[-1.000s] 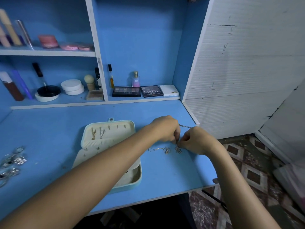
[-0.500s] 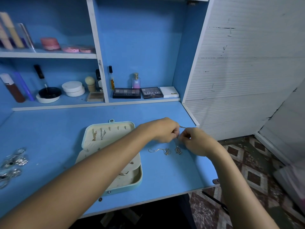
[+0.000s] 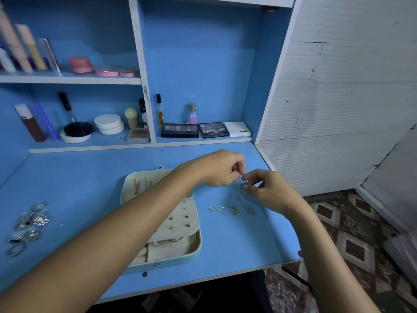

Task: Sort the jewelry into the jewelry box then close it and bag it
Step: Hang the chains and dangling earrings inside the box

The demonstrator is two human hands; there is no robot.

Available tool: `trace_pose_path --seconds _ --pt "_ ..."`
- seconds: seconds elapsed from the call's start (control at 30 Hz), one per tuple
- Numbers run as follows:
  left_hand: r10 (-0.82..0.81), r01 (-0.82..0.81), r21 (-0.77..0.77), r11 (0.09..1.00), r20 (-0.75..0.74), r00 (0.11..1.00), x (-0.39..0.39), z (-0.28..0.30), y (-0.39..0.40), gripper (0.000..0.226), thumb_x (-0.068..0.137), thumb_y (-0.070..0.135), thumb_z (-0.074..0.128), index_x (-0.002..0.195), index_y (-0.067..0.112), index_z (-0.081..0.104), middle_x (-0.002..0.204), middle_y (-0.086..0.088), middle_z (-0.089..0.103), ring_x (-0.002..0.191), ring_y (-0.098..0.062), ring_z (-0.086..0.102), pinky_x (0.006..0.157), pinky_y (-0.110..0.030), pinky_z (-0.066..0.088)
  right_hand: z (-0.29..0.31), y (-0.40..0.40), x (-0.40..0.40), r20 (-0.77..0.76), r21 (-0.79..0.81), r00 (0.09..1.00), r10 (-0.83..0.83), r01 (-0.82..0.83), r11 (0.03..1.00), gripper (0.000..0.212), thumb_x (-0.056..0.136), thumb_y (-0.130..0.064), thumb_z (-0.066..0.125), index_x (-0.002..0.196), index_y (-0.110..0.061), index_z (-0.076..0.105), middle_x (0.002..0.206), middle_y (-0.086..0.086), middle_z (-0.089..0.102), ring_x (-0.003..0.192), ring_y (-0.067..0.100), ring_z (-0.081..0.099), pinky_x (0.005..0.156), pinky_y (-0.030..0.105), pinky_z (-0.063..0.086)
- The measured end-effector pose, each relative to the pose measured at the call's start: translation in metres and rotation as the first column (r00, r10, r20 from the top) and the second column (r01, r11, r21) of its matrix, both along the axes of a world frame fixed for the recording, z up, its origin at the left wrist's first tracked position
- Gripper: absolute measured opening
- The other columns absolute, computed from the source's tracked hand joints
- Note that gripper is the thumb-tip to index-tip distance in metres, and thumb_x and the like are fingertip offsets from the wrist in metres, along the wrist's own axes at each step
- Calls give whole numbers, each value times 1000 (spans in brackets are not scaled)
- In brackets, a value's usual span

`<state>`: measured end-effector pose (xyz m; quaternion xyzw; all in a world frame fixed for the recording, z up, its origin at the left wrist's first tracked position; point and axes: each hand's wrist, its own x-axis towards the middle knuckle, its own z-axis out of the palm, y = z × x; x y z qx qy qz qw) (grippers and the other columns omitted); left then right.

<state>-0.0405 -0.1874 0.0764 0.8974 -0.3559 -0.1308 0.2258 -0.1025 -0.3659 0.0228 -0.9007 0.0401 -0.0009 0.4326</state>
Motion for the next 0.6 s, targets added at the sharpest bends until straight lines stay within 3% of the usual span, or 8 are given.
trace_pose_path --seconds 0.13,0.23,0.3,0.37,0.47,0.6 --pt "13 -13 -28 1000 10 1000 2 4 6 11 98 18 53 98 28 58 76 15 55 66 -3 53 60 -22 39 5 8 0 32 25 999 33 -33 999 10 95 -25 66 103 -25 71 89 -15 66 54 -9 51 51 5 37" --pt "20 -20 -42 999 6 1000 4 5 12 13 97 19 54 95 31 58 79 15 56 70 -6 54 64 -23 42 8 12 -1 30 24 998 48 -49 999 8 95 -24 65 98 -26 72 60 -26 60 48 -5 48 47 6 35" --pt "27 -27 -46 999 -1 1000 5 5 15 14 97 20 54 94 33 58 82 14 58 75 -10 56 67 -25 45 10 13 0 21 14 998 56 -56 998 8 94 -27 66 92 -26 73 52 -25 56 44 -1 45 45 8 33" --pt "28 -28 -41 999 0 1000 5 4 18 14 97 20 54 94 34 58 87 12 60 81 -13 59 72 -27 49 11 15 2 18 -3 999 49 -49 999 10 94 -29 66 87 -28 73 57 -20 58 45 0 45 44 10 34" --pt "21 -20 -37 999 2 1000 6 4 21 15 96 21 55 93 35 58 92 11 62 89 -15 61 79 -32 51 11 17 3 27 -7 998 49 -48 999 9 94 -30 65 89 -28 73 62 -27 60 49 -3 48 46 10 35" --pt "21 -21 -41 999 -3 1000 7 5 23 15 96 23 55 92 36 60 97 4 67 89 -19 62 83 -41 54 11 20 4 60 -17 995 81 -80 997 8 93 -32 68 99 -29 71 91 -17 68 56 -6 51 57 13 38"
